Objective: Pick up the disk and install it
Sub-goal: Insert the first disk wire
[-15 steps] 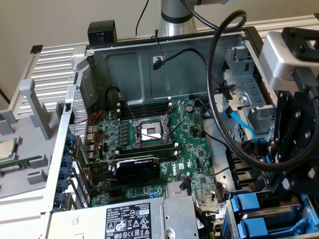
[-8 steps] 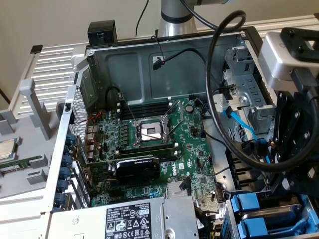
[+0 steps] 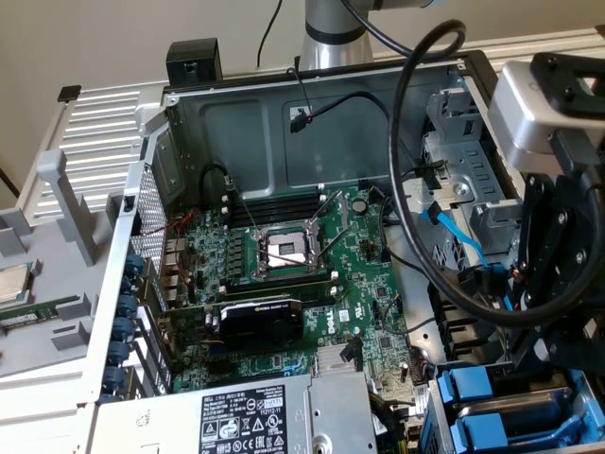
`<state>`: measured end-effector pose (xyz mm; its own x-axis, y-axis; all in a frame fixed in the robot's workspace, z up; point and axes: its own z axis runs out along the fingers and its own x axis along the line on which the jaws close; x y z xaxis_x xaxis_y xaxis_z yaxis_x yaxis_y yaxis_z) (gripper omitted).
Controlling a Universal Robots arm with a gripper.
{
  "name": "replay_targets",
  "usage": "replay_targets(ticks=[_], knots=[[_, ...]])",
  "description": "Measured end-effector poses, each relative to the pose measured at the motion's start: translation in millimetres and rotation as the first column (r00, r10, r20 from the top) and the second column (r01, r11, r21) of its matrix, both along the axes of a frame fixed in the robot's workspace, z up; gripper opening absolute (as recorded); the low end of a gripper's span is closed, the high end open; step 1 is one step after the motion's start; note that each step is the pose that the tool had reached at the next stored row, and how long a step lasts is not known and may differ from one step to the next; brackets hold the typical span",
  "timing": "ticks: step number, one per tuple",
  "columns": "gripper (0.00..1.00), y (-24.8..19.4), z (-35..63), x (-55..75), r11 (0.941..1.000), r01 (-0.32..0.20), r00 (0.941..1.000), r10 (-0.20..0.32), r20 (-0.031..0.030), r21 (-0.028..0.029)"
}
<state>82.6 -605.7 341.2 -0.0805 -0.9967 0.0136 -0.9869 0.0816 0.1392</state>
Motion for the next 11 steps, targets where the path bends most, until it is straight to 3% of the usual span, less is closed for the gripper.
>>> replay_targets(ticks=[11], knots=[[0.16,0.0,-0.8,0.0,1.0,0.0,1.0,0.0,0.0028,-0.0002]])
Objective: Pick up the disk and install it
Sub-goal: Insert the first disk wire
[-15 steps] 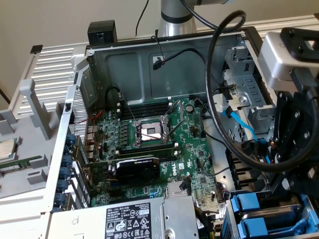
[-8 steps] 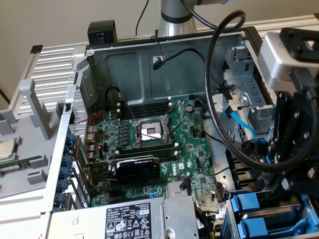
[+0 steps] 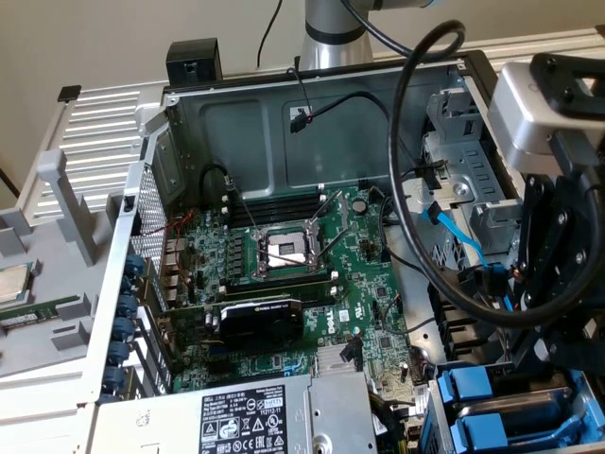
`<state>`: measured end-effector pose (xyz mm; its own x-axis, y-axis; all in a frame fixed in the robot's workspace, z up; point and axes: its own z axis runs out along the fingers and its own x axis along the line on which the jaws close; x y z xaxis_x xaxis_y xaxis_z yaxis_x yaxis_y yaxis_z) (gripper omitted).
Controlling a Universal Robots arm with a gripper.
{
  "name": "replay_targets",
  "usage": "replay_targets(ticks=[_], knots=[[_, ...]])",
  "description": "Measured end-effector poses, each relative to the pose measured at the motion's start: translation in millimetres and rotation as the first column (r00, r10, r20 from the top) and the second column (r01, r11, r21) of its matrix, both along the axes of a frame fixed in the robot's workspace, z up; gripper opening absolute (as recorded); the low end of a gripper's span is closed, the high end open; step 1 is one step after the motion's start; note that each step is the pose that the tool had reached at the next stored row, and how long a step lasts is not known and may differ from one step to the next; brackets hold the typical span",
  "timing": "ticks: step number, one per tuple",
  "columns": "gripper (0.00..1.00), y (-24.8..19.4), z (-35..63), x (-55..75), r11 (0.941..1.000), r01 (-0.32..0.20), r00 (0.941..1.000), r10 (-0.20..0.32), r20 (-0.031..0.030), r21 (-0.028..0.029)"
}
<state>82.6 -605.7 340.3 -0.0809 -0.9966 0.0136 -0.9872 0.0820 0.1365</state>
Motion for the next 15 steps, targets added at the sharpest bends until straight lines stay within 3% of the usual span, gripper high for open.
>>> replay_targets(ticks=[15], knots=[[0.16,0.0,-1.6,0.0,1.0,0.0,1.0,0.0,0.001,0.0001]])
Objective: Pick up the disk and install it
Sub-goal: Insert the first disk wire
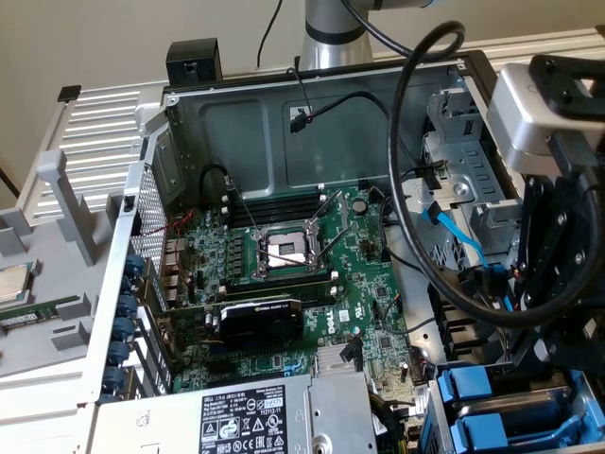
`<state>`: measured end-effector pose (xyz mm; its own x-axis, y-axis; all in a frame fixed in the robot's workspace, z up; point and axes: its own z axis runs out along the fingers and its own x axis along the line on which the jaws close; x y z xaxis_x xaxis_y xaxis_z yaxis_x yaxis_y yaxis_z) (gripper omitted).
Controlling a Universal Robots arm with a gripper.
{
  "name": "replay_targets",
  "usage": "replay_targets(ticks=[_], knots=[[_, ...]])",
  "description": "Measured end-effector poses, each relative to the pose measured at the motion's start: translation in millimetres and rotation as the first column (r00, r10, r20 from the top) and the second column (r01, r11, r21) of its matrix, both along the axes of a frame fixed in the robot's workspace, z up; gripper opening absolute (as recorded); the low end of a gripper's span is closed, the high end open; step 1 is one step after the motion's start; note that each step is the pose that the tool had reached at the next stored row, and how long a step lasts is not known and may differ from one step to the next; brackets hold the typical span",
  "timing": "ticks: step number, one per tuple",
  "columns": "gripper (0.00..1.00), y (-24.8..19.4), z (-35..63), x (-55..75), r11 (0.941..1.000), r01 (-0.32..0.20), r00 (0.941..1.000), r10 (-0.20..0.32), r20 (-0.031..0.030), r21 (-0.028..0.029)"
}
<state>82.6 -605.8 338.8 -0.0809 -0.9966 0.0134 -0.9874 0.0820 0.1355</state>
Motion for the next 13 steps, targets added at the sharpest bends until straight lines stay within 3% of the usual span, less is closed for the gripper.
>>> replay_targets(ticks=[13], knots=[[0.16,0.3,-0.5,-0.1,1.0,0.0,1.0,0.0,0.0001,0.0002]])
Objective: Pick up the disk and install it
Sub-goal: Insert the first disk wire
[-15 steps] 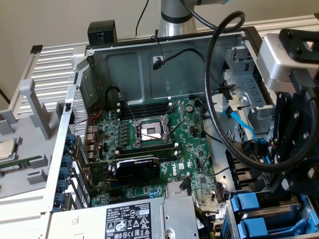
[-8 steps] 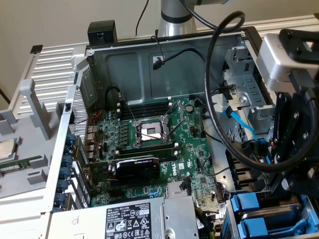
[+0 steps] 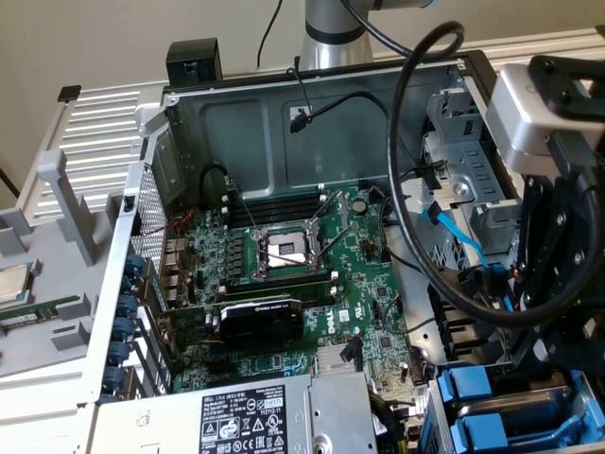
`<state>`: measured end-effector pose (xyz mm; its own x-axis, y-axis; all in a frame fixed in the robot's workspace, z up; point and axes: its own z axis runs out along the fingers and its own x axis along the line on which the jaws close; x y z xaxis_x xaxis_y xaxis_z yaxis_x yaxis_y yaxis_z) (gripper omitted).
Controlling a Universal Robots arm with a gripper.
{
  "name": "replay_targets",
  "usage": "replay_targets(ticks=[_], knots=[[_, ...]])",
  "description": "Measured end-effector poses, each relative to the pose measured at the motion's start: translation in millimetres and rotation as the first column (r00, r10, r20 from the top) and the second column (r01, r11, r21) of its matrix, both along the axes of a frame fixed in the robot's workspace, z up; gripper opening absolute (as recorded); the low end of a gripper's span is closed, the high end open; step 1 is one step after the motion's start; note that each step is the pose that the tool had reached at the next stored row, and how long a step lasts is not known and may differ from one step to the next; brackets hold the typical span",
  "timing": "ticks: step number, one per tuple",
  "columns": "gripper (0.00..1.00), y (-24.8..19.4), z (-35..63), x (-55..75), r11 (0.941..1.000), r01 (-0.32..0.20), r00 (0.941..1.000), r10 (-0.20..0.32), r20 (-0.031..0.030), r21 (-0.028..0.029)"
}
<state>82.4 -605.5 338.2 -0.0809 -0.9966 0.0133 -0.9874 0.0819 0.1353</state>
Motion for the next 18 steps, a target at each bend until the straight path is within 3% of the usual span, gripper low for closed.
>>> replay_targets(ticks=[3,18], knots=[[0.16,0.8,-0.8,-0.1,1.0,0.0,1.0,0.0,0.0005,0.0019],[0.16,0.8,0.0,0.1,1.0,0.0,1.0,0.0,0.0005,0.0]])
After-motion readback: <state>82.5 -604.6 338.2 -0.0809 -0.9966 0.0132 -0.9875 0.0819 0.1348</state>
